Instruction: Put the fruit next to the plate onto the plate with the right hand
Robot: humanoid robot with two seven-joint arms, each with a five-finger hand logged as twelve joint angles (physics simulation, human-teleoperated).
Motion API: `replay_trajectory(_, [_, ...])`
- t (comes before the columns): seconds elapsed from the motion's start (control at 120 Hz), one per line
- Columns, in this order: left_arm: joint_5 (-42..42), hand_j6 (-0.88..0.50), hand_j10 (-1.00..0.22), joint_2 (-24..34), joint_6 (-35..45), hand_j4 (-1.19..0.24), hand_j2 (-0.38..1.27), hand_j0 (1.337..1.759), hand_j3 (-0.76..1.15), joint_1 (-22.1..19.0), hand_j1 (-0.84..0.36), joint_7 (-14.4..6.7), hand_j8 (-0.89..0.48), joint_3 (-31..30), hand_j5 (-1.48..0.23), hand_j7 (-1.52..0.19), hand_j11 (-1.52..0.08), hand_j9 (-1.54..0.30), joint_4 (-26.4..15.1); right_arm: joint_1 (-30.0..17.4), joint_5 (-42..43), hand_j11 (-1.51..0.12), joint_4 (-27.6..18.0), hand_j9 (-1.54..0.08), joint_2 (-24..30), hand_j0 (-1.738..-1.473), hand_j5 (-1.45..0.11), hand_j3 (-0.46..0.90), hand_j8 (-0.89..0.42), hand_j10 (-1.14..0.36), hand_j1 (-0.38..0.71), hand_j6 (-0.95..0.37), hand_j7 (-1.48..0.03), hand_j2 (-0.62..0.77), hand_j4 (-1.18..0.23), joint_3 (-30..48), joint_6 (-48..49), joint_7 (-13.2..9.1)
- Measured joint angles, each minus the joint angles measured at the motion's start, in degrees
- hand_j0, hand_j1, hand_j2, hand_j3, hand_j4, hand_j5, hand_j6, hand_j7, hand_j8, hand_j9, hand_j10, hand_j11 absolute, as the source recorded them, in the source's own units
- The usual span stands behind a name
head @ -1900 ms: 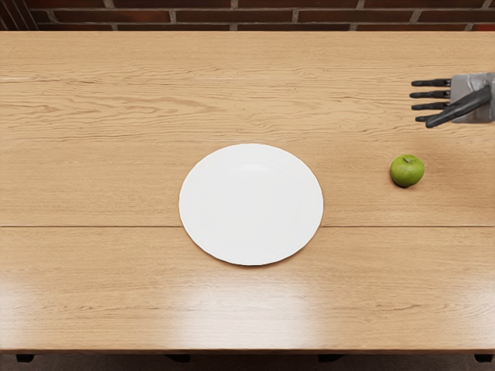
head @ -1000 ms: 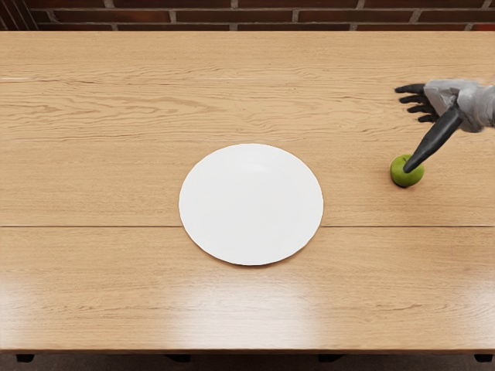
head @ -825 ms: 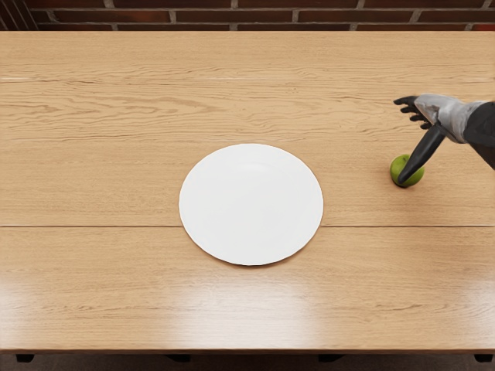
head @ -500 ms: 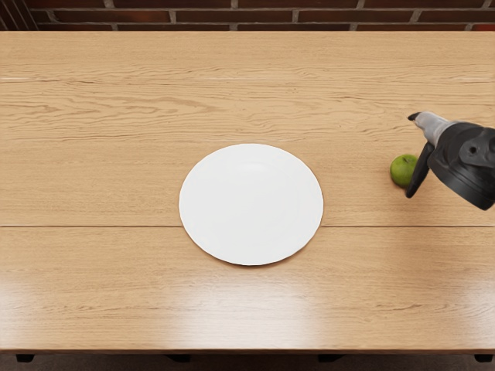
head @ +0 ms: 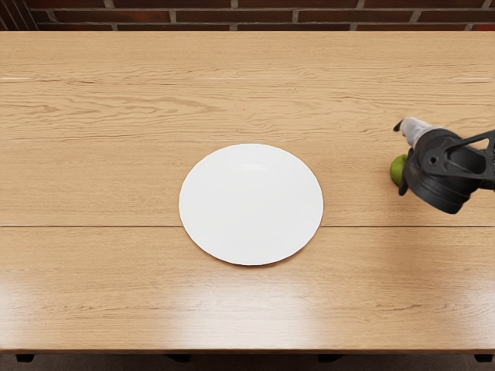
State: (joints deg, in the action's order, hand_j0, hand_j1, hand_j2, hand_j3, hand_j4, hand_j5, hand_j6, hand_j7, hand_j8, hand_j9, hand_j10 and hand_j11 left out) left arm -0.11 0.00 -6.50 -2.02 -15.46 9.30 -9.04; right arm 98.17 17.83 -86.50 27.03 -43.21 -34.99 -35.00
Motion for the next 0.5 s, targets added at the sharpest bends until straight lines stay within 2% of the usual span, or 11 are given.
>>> replay_trajectory(0.25, [0.0,-0.01,-0.01,0.0,0.0,-0.01,0.0,1.658,0.0,0.0,0.34,0.0,-0.01,0.0,-0.01,-0.01,-0.01,-0.01,0.0,-1.5,0.1,-0.32,0.2,-0.32,-0.2,-1.658,-0.32,0.0,-0.25,-0.25,-0.05,-0.25,-0.32,-0.05,-0.25,0.0,0.0,0.0])
replay_trajectory(0.5, [0.0,-0.01,-0.01,0.0,0.0,-0.01,0.0,1.658,0.0,0.0,0.34,0.0,-0.01,0.0,-0.01,-0.01,-0.01,-0.01,0.0,-1.9,0.2,-0.36,0.3,-0.36,-0.2,-1.658,-0.36,0.0,-0.28,-0.28,-0.02,-0.28,-0.36,-0.05,-0.28,-0.2,0.0,0.0])
